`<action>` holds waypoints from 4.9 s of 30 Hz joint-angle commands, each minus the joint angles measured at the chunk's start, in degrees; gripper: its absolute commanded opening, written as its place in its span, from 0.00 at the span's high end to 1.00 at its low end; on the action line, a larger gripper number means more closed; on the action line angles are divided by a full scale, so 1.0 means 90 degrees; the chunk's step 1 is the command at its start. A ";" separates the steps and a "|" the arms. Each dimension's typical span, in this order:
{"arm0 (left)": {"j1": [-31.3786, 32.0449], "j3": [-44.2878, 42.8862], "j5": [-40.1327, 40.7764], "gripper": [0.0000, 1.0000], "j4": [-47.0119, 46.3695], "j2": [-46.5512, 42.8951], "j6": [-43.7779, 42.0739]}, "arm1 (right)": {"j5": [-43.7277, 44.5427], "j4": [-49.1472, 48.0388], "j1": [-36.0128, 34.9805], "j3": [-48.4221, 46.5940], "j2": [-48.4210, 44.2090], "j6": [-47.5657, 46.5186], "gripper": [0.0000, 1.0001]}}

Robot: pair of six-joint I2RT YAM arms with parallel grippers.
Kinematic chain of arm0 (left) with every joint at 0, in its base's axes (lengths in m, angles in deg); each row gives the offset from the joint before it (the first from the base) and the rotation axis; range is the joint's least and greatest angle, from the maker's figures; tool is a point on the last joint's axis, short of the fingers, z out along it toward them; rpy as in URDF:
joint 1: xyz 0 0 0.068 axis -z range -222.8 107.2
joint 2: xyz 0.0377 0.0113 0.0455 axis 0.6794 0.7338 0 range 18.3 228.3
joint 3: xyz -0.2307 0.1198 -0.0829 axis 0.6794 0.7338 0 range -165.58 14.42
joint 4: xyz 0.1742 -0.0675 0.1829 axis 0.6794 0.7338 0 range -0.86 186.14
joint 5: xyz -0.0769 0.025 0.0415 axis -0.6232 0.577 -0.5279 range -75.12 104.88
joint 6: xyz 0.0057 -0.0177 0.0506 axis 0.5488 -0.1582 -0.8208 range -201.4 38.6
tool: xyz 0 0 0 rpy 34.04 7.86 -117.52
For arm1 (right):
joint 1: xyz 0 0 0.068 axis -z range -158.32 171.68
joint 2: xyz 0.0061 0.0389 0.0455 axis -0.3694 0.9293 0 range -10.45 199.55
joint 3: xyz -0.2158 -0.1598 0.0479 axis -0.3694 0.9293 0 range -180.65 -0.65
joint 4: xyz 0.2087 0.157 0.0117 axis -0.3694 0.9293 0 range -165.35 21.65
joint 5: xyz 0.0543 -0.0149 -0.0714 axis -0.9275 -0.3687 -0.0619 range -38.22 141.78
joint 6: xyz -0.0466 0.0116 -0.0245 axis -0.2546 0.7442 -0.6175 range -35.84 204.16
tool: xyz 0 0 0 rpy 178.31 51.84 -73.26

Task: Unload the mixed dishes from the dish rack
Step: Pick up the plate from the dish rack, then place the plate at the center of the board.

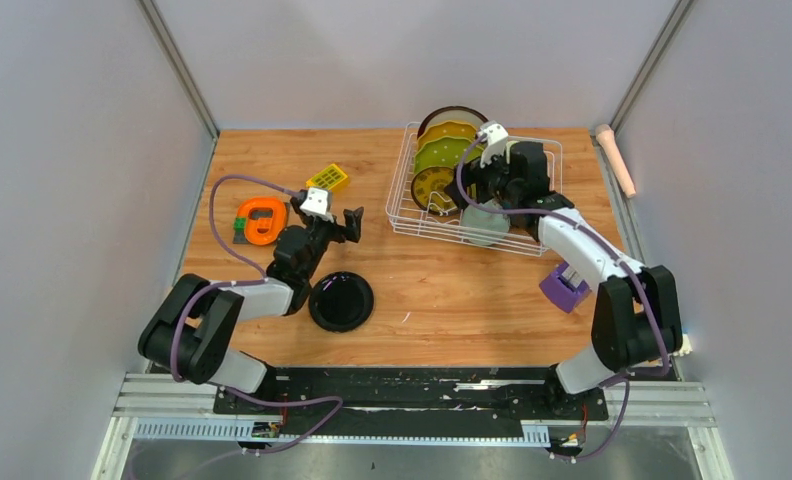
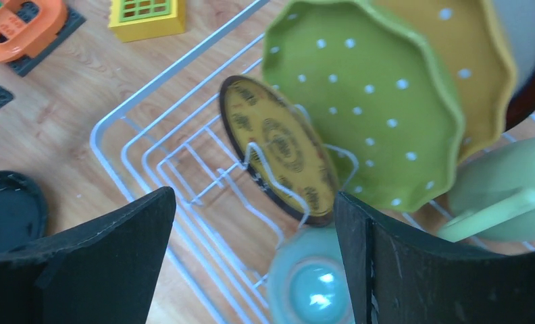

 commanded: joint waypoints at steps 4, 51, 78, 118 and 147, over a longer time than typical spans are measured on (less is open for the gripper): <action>-0.0031 -0.0509 -0.0247 0.00 -0.0350 0.0566 -0.0437 | -0.0832 0.0378 0.0378 -0.1175 0.0935 -0.1007 0.17; -0.0274 -0.1596 -0.0594 0.00 0.1382 -0.0046 -0.0463 | -0.1599 0.1247 0.0381 -0.2923 0.2455 -0.2206 1.00; -0.0275 -0.1822 -0.1785 0.00 0.5393 -0.3128 0.2077 | -0.1453 0.0899 -0.0065 -0.0495 -0.1210 0.2762 1.00; -0.0279 -0.1449 -0.1537 1.00 0.7235 -0.3513 0.3158 | 0.0858 0.1450 -0.1213 0.0347 -0.1619 0.4172 0.00; -0.0275 -0.0634 -0.0519 1.00 0.9891 -0.4073 0.4177 | 0.2155 0.1640 -0.1213 0.1525 -0.2929 0.4384 0.00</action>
